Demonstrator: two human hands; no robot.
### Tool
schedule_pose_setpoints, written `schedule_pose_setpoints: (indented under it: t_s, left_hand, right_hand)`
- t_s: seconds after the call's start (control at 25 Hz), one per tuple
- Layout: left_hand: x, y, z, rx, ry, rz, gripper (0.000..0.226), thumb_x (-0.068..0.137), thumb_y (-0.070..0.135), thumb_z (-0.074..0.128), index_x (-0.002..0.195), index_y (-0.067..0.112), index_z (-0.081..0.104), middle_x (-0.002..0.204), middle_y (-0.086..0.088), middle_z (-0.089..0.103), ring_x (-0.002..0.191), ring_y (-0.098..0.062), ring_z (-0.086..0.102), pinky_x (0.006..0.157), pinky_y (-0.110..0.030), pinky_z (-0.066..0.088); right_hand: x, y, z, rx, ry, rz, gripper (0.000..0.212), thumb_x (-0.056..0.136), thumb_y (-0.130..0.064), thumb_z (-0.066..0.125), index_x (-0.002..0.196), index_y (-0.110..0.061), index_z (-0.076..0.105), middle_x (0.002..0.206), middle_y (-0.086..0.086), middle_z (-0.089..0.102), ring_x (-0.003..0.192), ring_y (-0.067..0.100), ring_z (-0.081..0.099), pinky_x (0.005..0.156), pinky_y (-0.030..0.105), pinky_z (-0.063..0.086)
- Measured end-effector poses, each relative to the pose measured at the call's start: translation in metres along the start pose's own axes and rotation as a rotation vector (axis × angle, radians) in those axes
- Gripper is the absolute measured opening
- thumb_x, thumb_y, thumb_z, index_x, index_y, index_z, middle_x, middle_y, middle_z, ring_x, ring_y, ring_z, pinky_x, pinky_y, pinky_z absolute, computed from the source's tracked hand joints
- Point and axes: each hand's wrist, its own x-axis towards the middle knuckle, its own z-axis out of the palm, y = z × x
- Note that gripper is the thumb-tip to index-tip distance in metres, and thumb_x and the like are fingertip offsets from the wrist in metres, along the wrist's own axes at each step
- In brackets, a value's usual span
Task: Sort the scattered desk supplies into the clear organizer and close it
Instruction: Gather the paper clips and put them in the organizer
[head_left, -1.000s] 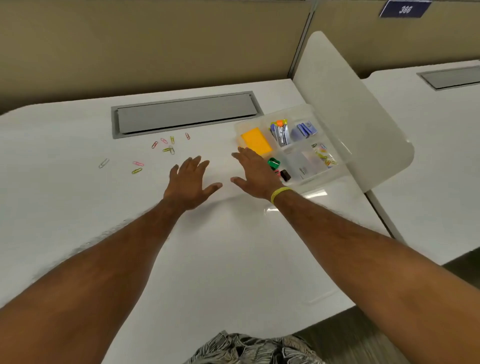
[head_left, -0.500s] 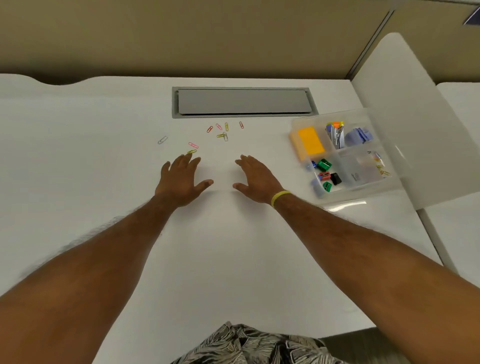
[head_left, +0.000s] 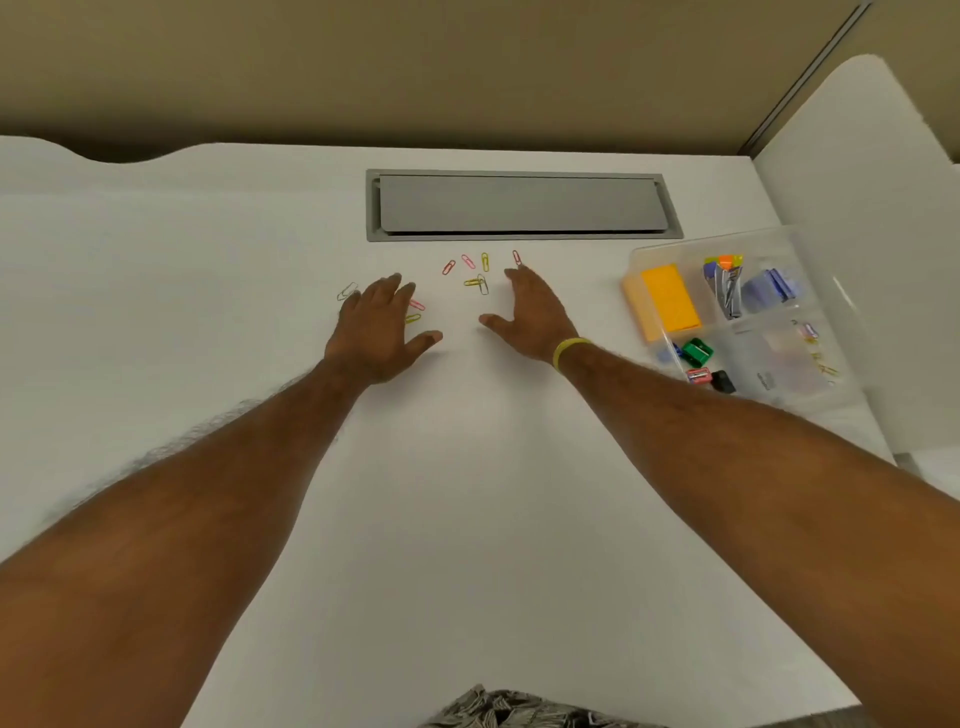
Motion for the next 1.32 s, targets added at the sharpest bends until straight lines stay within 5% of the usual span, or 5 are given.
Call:
schedule_pose_setpoints:
  t_s: [0.2, 0.44, 0.68, 1.08, 1.32]
  left_hand:
    - [0.043, 0.005, -0.001, -0.007, -0.021, 0.030, 0.079, 0.093, 0.058, 0.043, 0.151, 0.008, 0.022, 0.159, -0.011, 0.021, 0.147, -0.027, 0.019, 0.119, -0.047, 0.017]
    - [0.066, 0.010, 0.012, -0.033, -0.120, 0.069, 0.076, 0.097, 0.044, 0.043, 0.153, 0.007, 0.009, 0.162, -0.011, 0.009, 0.149, -0.025, 0.009, 0.121, -0.044, 0.010]
    - [0.075, 0.023, 0.026, -0.009, -0.144, 0.132, 0.069, 0.100, 0.039, 0.034, 0.154, 0.007, 0.003, 0.162, -0.011, -0.001, 0.150, -0.024, -0.001, 0.122, -0.044, 0.002]
    - [0.065, 0.006, 0.017, -0.256, 0.036, 0.157, 0.048, 0.098, 0.013, 0.044, 0.145, 0.010, 0.040, 0.151, -0.009, 0.039, 0.140, -0.024, 0.035, 0.116, -0.036, 0.027]
    - [0.078, 0.009, 0.005, -0.129, -0.045, 0.126, 0.054, 0.092, 0.032, 0.058, 0.141, 0.011, 0.045, 0.144, -0.010, 0.044, 0.132, -0.028, 0.039, 0.109, -0.041, 0.036]
  right_hand:
    - [0.039, 0.000, -0.001, 0.065, -0.024, 0.114, 0.101, 0.081, -0.059, 0.064, 0.152, -0.008, 0.012, 0.162, 0.012, 0.008, 0.150, 0.027, 0.005, 0.122, 0.039, 0.012]
    - [0.034, -0.007, 0.021, -0.023, -0.092, -0.170, 0.086, 0.093, -0.048, 0.054, 0.153, -0.007, 0.009, 0.162, 0.009, 0.007, 0.150, 0.022, 0.003, 0.122, 0.033, 0.006]
    - [0.035, -0.005, 0.008, 0.173, 0.029, -0.231, 0.052, 0.095, -0.014, 0.050, 0.144, -0.007, 0.039, 0.149, 0.009, 0.042, 0.138, 0.021, 0.039, 0.116, 0.029, 0.027]
    - [0.043, -0.006, 0.006, -0.014, -0.173, -0.311, 0.054, 0.097, -0.006, 0.036, 0.150, -0.013, 0.029, 0.160, 0.002, 0.023, 0.147, 0.014, 0.019, 0.121, 0.027, 0.015]
    - [0.044, 0.008, -0.012, 0.066, -0.031, -0.272, 0.044, 0.089, -0.019, 0.064, 0.131, -0.009, 0.055, 0.133, 0.008, 0.055, 0.121, 0.022, 0.051, 0.104, 0.027, 0.039]
